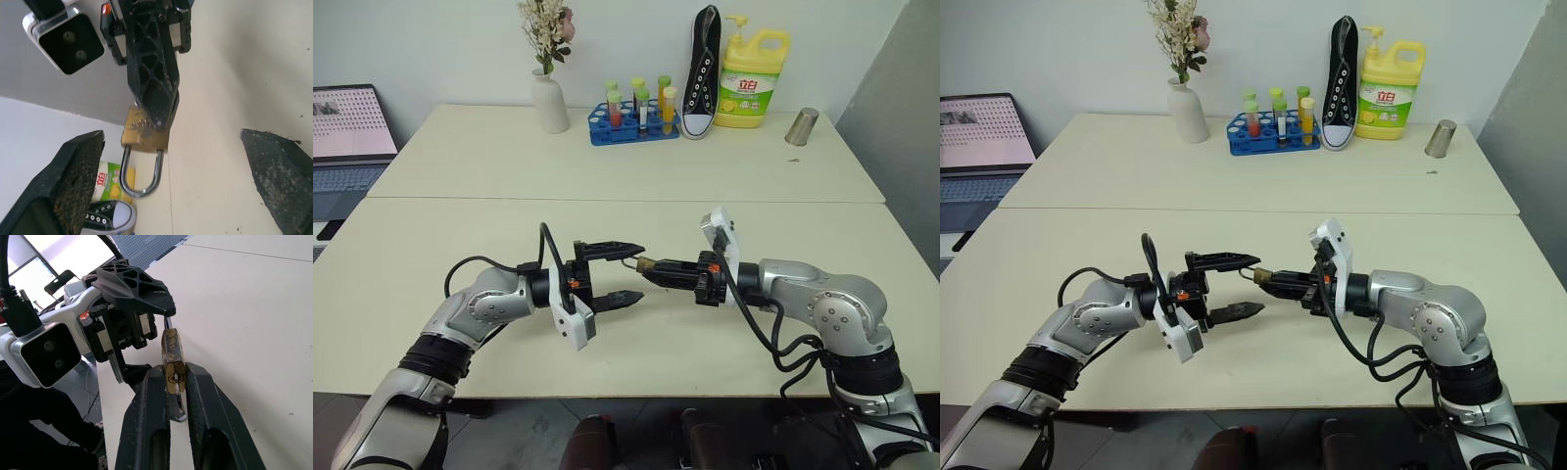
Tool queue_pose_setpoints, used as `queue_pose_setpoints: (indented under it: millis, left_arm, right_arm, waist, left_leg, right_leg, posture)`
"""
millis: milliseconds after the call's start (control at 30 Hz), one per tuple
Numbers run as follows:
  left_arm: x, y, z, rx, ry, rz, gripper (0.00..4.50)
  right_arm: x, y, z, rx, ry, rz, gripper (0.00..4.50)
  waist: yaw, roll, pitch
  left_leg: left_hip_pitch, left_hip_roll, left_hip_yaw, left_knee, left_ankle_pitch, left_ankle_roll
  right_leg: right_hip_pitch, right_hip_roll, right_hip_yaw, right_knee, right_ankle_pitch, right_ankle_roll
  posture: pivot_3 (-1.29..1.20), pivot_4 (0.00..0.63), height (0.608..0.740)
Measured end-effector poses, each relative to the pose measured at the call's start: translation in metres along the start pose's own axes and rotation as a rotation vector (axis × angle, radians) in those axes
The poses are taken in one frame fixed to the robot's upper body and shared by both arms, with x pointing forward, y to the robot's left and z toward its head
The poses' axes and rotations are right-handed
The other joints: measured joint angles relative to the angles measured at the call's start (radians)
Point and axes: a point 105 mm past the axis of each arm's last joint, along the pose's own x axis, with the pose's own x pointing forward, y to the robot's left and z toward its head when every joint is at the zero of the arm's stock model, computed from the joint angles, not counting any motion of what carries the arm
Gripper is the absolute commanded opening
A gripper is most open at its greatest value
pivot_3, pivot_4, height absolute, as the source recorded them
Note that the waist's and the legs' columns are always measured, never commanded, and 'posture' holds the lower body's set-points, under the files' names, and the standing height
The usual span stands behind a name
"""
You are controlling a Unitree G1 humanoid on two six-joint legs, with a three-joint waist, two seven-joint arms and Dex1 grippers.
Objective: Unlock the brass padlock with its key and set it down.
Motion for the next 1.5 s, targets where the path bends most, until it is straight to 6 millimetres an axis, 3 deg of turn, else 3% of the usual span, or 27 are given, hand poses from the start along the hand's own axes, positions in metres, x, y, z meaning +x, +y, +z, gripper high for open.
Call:
queue_pose_setpoints:
  millis: [100,200,467,500,633,767,1067,1200,1500]
  left_arm:
    - [-0.002,0.009,0.002,-0.040,0.007,0.049,3.89]
    - [-0.005,0.019,0.000,-0.129,0.032,0.123,2.87]
    - [-0.015,0.043,-0.030,-0.493,0.159,0.280,0.18]
    - [-0.013,0.043,-0.034,-0.552,0.165,0.286,0.06]
    - [0.004,0.041,-0.045,-0.872,0.144,0.207,0.00]
    - [0.016,0.022,-0.042,-1.142,0.112,0.089,0.00]
    - [0.023,0.018,-0.015,-1.302,0.020,-0.029,0.00]
    - [0.015,0.006,-0.013,-1.347,0.053,-0.065,0.00]
    - [0.012,0.002,-0.012,-1.366,0.072,-0.077,0.00]
  right_arm:
    - [-0.003,-0.005,-0.002,-0.013,0.004,-0.027,0.13]
    - [-0.007,-0.011,-0.004,-0.042,0.019,-0.064,0.13]
    - [-0.015,-0.017,-0.007,-0.106,0.044,-0.084,0.13]
    - [-0.015,-0.016,-0.007,-0.114,0.047,-0.079,0.13]
    - [-0.011,0.000,-0.008,-0.167,0.062,-0.006,0.13]
    - [-0.010,0.008,-0.008,-0.184,0.062,0.025,0.13]
    - [-0.009,0.008,-0.009,-0.175,0.058,0.025,0.13]
    - [-0.010,0.007,-0.008,-0.178,0.046,0.021,0.13]
    - [-0.009,0.005,-0.008,-0.166,0.038,0.021,0.13]
  waist:
    - [0.000,0.000,0.000]
    - [-0.001,0.000,0.000]
    - [-0.001,0.000,0.000]
    - [0.000,0.000,0.000]
    - [0.001,0.000,0.000]
    - [-0.003,0.000,0.000]
    - [-0.002,0.000,0.000]
    - [-0.002,0.000,0.001]
    - [0.000,0.000,0.001]
  left_leg:
    - [0.000,0.000,0.000,0.000,0.000,0.000]
    - [0.000,0.000,0.000,0.000,0.000,0.000]
    - [0.000,0.000,0.000,0.000,0.000,0.000]
    - [0.000,-0.001,-0.001,0.000,0.000,0.000]
    - [0.000,-0.001,0.000,0.001,0.000,0.000]
    - [0.000,0.000,0.000,0.001,0.000,0.000]
    - [0.000,0.000,-0.001,0.001,0.000,0.000]
    - [0.000,0.000,-0.001,0.000,0.000,0.000]
    - [0.000,0.000,-0.001,0.001,0.000,0.000]
  right_leg:
    - [0.000,0.000,0.000,0.000,0.000,0.000]
    - [0.000,0.000,0.000,0.000,0.000,0.000]
    - [0.000,0.002,-0.001,0.000,-0.003,0.004]
    - [0.000,0.003,-0.001,0.000,-0.003,0.004]
    - [0.000,0.005,-0.001,0.000,-0.003,0.005]
    - [0.000,0.006,-0.001,0.000,-0.003,0.005]
    - [0.000,0.006,0.001,0.000,-0.003,0.005]
    - [0.000,0.006,0.001,0.000,-0.003,0.004]
    - [0.000,0.006,0.001,0.000,-0.003,0.004]
  posture:
    - [0.00,0.150,0.740]
    - [0.00,0.150,0.740]
    - [0.00,0.150,0.740]
    - [0.00,0.150,0.740]
    - [0.00,0.150,0.740]
    - [0.00,0.150,0.740]
    - [0.00,0.150,0.740]
    - [0.00,0.150,0.740]
    - [0.00,0.150,0.740]
